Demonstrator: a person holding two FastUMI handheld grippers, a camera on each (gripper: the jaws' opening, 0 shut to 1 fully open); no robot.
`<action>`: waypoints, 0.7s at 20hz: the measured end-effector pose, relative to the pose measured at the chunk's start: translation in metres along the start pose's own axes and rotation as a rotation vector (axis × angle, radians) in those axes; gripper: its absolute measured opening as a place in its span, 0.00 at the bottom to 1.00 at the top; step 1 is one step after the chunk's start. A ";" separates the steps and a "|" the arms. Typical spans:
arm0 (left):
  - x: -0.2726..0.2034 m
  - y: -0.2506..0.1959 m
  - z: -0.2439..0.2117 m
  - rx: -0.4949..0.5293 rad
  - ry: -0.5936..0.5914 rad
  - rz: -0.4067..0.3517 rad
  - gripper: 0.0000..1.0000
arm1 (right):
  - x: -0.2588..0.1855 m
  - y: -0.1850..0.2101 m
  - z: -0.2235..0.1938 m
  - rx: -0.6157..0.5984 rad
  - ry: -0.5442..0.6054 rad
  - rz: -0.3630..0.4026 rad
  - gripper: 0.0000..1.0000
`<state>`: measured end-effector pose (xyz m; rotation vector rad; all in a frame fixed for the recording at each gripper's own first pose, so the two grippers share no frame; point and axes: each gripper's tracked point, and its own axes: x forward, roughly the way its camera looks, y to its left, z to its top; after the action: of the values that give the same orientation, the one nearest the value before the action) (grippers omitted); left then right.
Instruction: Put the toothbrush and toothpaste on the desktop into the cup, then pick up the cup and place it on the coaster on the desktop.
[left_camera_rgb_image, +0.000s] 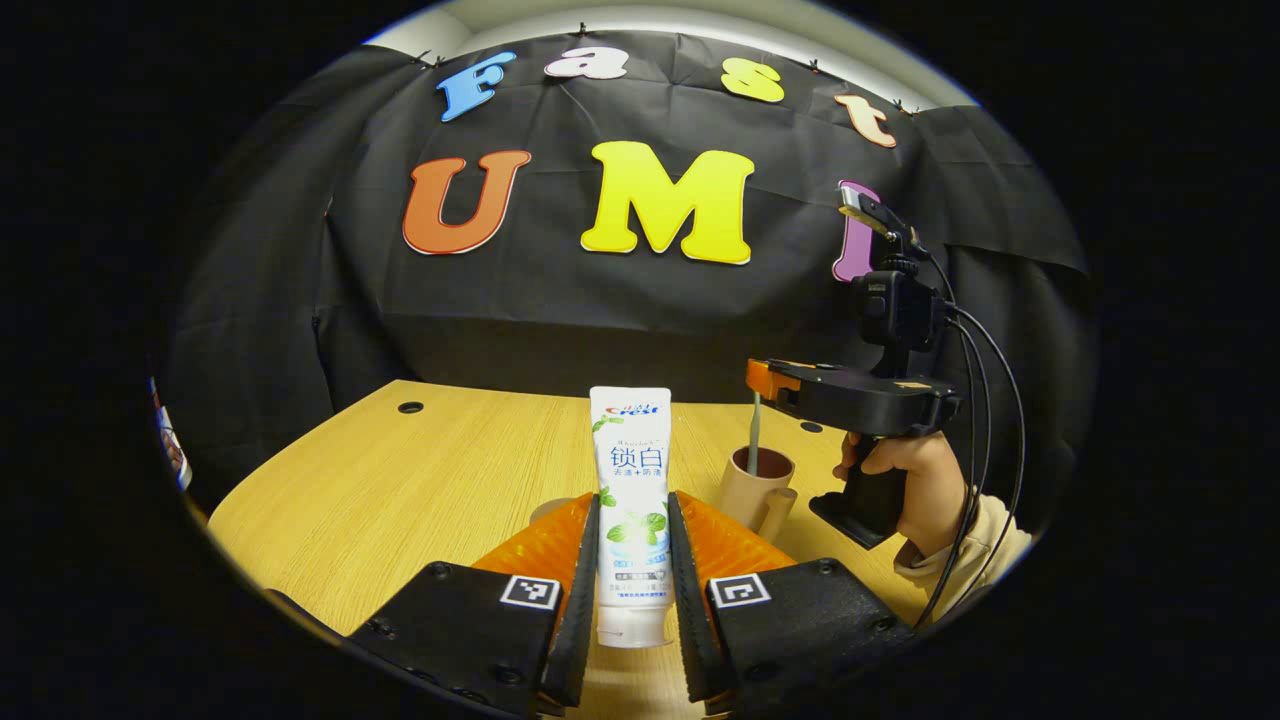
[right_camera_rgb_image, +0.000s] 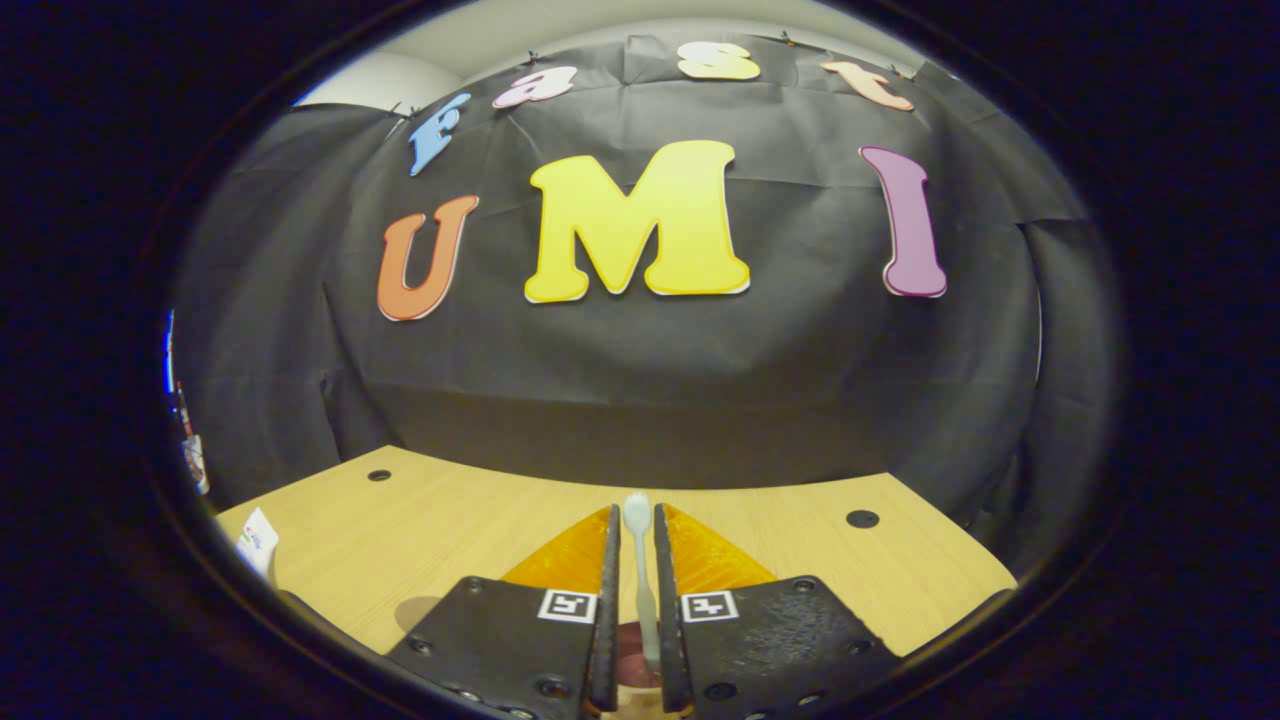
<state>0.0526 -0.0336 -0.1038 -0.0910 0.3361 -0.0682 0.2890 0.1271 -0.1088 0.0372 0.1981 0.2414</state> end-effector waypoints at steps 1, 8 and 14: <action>0.001 0.001 -0.001 0.005 -0.004 0.003 0.40 | -0.001 -0.001 0.001 0.000 -0.001 -0.003 0.26; 0.010 -0.006 -0.006 0.038 -0.008 0.009 0.40 | -0.037 -0.022 0.012 -0.016 -0.049 -0.058 0.97; 0.015 -0.009 -0.013 0.050 0.006 0.031 0.40 | -0.123 -0.044 -0.002 0.004 -0.054 -0.008 0.97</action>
<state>0.0622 -0.0450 -0.1196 -0.0363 0.3413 -0.0460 0.1817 0.0544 -0.0897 0.0467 0.1448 0.2314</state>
